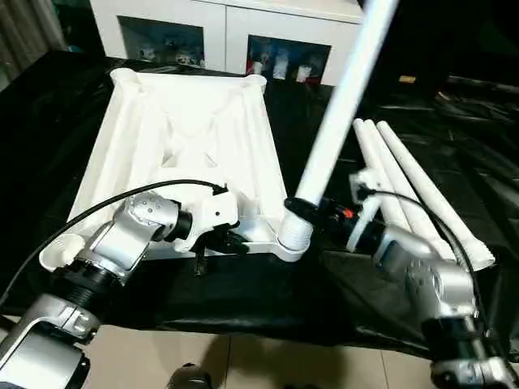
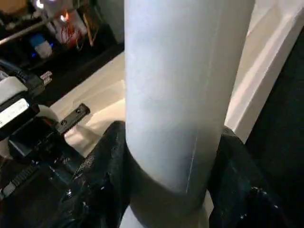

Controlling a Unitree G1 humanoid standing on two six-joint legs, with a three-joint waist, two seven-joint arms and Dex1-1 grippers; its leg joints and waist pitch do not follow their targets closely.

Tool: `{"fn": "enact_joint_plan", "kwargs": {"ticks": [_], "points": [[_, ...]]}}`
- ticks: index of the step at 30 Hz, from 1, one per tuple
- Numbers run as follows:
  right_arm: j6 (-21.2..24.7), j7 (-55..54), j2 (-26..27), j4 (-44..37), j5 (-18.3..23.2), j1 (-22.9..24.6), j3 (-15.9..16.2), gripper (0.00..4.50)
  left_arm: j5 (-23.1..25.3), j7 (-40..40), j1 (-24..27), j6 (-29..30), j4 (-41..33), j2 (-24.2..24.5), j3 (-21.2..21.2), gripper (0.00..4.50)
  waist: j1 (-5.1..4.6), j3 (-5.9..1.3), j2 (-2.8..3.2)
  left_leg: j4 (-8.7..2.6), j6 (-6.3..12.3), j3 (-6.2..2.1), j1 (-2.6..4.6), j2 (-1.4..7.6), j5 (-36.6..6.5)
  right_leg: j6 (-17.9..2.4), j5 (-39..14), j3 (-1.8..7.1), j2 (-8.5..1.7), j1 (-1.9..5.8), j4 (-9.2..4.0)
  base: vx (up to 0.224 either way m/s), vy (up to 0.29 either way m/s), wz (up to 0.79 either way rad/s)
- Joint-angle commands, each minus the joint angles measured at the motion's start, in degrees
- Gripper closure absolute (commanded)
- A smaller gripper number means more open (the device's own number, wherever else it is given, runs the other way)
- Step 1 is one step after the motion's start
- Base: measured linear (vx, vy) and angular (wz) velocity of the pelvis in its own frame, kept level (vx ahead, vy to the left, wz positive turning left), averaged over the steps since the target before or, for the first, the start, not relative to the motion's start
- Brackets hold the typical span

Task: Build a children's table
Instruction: Insert table leg to table base

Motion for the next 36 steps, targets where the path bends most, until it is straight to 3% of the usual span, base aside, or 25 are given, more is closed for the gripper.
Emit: {"fn": "enact_joint_plan", "kwargs": {"ticks": [1, 7, 15, 23, 30, 36], "points": [[-0.4, -0.9, 0.2, 1.2, -1.2, 1.2, 0.6, 2.64, 1.4, 1.7, -1.0, -0.5, 0.8, -0.9, -0.7, 4.50, -0.85, -2.82, 0.97, -5.19, -2.50, -0.98, 1.57, 2.60, -17.2, -9.9, -16.8, 2.57, -4.20, 1.22, -4.78, 0.000, 0.000, 0.00], [-7.3, -1.5, 0.8, -0.2, -4.7, 4.8, 1.8, 2.65, 1.9, 2.4, -1.7, -1.4, 2.1, -1.5, -0.2, 4.50, -0.81, -2.95, 1.48, -5.24, -2.49, -1.01, 1.74, 2.73, -17.7, -10.0, -16.0, 2.61, -4.20, 1.11, -4.87, 0.000, 0.000, 0.00], [-14.7, -3.0, 1.8, -0.6, -7.9, 7.9, 2.6, 2.65, 2.3, 2.9, -2.4, -2.3, 3.8, -2.4, 0.0, 4.50, -0.74, -2.93, 1.47, -5.39, -2.12, -0.90, 1.76, 2.78, -18.3, -9.9, -16.8, 2.72, -4.20, 1.07, -5.17, 0.000, 0.000, 0.00], [-18.4, -4.3, 3.2, -0.8, -8.2, 9.8, 2.2, 2.65, 2.5, 3.4, -2.7, -2.6, 4.5, -2.8, 0.4, 4.50, -0.78, -2.72, 1.28, -5.61, -1.94, -1.03, 1.81, 2.88, -20.6, -8.7, -22.2, 2.94, -4.48, 0.72, -5.82, 0.000, 0.000, 0.00], [-22.4, -6.3, 4.4, 1.6, -8.9, 10.5, 1.1, 2.65, 2.4, 3.6, -2.6, -2.7, 4.5, -2.6, 1.0, 4.50, -0.91, -2.38, 1.11, -5.81, -1.64, -1.05, 1.48, 2.86, -20.0, -8.3, -22.2, 2.94, -4.44, 0.73, -5.83, 0.000, 0.000, 0.00], [-24.0, -5.7, 3.7, 2.5, -10.0, 10.7, 2.1, 2.65, 2.7, 3.5, -2.5, -3.1, 4.7, -2.4, 1.0, 4.50, -1.17, -2.31, 1.05, -5.85, -1.18, -1.02, 1.34, 2.85, -19.1, -8.3, -21.0, 2.90, -4.31, 0.81, -5.71, 0.000, 0.000, 0.00]]}}
